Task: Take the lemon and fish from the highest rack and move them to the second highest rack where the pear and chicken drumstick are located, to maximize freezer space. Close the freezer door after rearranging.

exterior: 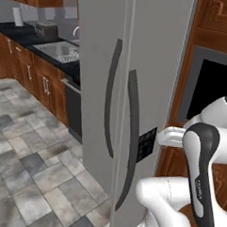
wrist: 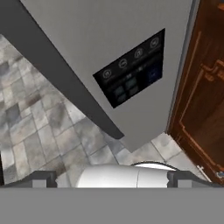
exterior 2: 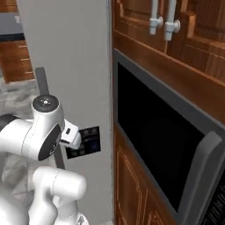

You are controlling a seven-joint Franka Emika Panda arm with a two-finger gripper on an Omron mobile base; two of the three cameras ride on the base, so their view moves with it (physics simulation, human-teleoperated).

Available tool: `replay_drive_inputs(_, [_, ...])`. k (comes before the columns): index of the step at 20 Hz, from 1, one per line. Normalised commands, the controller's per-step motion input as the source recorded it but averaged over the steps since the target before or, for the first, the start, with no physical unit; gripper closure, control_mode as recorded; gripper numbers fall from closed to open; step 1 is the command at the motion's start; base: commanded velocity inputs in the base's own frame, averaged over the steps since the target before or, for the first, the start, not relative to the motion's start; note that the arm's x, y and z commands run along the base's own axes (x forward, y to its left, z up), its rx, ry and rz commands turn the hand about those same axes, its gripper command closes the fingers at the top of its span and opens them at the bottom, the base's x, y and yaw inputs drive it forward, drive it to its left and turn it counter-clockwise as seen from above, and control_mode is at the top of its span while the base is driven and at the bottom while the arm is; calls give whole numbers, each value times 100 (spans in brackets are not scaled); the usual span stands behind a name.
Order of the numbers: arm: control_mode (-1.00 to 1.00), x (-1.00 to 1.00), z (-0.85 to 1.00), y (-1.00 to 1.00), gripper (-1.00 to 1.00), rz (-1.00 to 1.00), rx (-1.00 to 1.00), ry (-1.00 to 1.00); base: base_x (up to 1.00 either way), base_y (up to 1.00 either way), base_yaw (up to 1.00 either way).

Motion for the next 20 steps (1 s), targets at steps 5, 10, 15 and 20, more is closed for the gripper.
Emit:
replay_drive_inputs(5, [100, 0, 0, 0, -100, 0, 0, 0, 13, -53, 53])
replay_drive_inputs(10, [100, 0, 0, 0, -100, 0, 0, 0, 14, -58, 46])
replay_drive_inputs(15, [-100, 20, 0, -12, -100, 10, 17, -9, 4, -19, 15])
replay_drive_inputs(20, [-100, 56, 0, -24, -100, 14, 28, -4, 0, 0, 0])
